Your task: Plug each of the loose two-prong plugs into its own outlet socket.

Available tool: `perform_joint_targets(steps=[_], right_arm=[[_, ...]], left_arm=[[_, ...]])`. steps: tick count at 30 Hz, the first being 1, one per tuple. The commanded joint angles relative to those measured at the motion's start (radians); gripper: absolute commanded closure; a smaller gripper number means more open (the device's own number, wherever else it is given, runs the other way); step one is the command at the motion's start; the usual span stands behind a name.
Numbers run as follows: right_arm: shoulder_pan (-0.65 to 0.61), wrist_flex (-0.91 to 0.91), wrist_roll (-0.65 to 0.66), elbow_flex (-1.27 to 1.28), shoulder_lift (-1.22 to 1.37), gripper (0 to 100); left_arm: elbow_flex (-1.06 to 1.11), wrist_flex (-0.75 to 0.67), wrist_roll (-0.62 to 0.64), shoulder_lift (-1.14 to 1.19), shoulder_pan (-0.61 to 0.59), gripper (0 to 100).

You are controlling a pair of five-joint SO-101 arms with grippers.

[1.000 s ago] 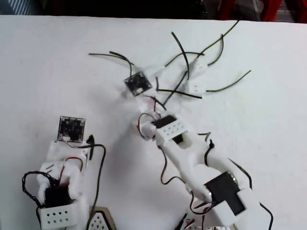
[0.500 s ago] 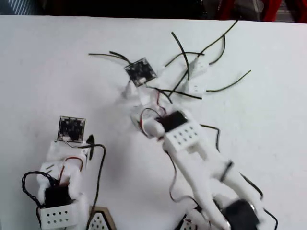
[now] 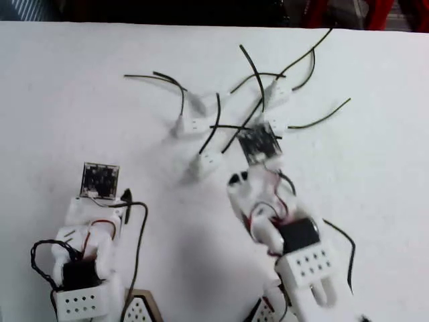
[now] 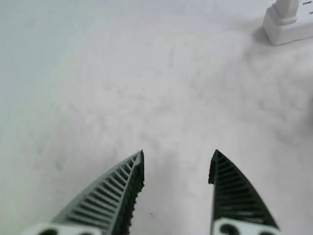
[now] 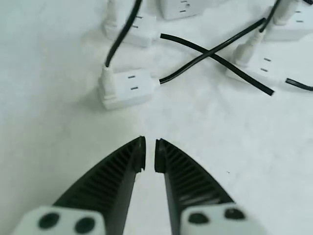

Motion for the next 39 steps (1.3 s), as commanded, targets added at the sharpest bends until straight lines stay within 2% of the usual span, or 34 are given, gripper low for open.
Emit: perform_joint_targets(steps=[1, 13, 28, 39], right_arm=[[0.038, -0.061, 0.025, 0.13, -0.166, 97.4], [0.061, -0.039, 0.026, 0.489, -0.668, 97.1], [0.059, 0.188, 0.025, 0.489, -0.654, 97.1], [0.061, 0.367, 0.032, 0.489, -0.654, 97.1]], left_arm=[[-0.005, 0.002, 0.006, -0.007, 0.005, 78], [-0.005, 0.002, 0.006, -0.007, 0.005, 78], [-0.005, 0.009, 0.003, -0.005, 0.01, 78], [-0.005, 0.276, 0.0, -0.005, 0.067, 78]])
